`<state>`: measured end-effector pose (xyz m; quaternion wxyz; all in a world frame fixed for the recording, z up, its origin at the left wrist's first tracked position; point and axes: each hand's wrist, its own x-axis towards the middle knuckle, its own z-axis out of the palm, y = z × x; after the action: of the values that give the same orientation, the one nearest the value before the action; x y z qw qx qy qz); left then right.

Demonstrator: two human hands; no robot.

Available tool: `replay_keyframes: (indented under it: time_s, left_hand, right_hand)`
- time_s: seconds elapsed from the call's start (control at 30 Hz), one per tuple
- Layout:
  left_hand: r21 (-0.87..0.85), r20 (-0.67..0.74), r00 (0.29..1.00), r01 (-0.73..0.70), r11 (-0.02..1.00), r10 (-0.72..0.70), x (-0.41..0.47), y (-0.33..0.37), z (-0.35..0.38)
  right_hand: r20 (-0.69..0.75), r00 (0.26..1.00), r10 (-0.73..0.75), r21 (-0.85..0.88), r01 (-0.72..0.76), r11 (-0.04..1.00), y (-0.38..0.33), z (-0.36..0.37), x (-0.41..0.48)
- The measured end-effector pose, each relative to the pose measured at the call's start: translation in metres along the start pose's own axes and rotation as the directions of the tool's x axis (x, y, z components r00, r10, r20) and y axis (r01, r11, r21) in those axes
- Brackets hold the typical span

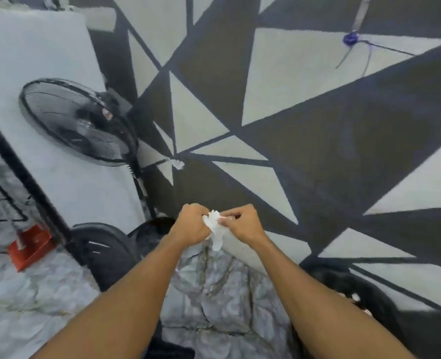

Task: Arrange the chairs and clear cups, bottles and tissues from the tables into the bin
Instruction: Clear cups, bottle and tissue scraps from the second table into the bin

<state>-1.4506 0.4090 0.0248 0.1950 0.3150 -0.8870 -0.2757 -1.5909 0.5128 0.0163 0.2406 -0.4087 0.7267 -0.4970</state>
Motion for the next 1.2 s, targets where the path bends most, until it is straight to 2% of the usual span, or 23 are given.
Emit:
replay_keyframes:
  time_s: [0.13, 0.23, 0.33, 0.5, 0.63, 0.8, 0.97, 1.2]
  left_hand:
    - [-0.053, 0.175, 0.974, -0.136, 0.989, 0.144, 0.044, 0.073, 0.082]
    - [-0.114, 0.334, 0.909, -0.223, 0.968, 0.249, 0.069, 0.119, 0.151]
    - [-0.195, 0.467, 0.823, -0.261, 0.945, 0.324, 0.09, 0.163, 0.217]
    - [-0.334, 0.587, 0.696, -0.257, 0.907, 0.414, 0.125, 0.232, 0.311]
    - [-0.306, 0.653, 0.626, -0.298, 0.904, 0.427, 0.147, 0.261, 0.373]
    - [-0.257, 0.685, 0.601, -0.329, 0.909, 0.411, 0.155, 0.284, 0.428]
    - [-0.157, 0.73, 0.592, -0.341, 0.927, 0.342, 0.16, 0.296, 0.47]
    - [-0.034, 0.721, 0.635, -0.369, 0.929, 0.279, 0.174, 0.307, 0.531]
  right_hand:
    - [-0.2, 0.974, 0.104, -0.028, -0.112, 0.993, 0.062, -0.088, -0.01]
    - [-0.299, 0.937, 0.181, -0.078, -0.213, 0.974, 0.107, -0.148, -0.023]
    - [-0.42, 0.871, 0.256, -0.09, -0.32, 0.943, 0.149, -0.21, -0.037]
    - [-0.583, 0.72, 0.377, -0.013, -0.472, 0.881, 0.206, -0.295, -0.058]
    - [-0.629, 0.634, 0.451, 0.067, -0.533, 0.843, 0.242, -0.332, -0.064]
    - [-0.628, 0.603, 0.492, 0.116, -0.553, 0.825, 0.282, -0.359, -0.073]
    - [-0.628, 0.5, 0.597, 0.203, -0.636, 0.745, 0.337, -0.38, -0.073]
    - [-0.545, 0.514, 0.662, 0.19, -0.694, 0.695, 0.409, -0.405, -0.057]
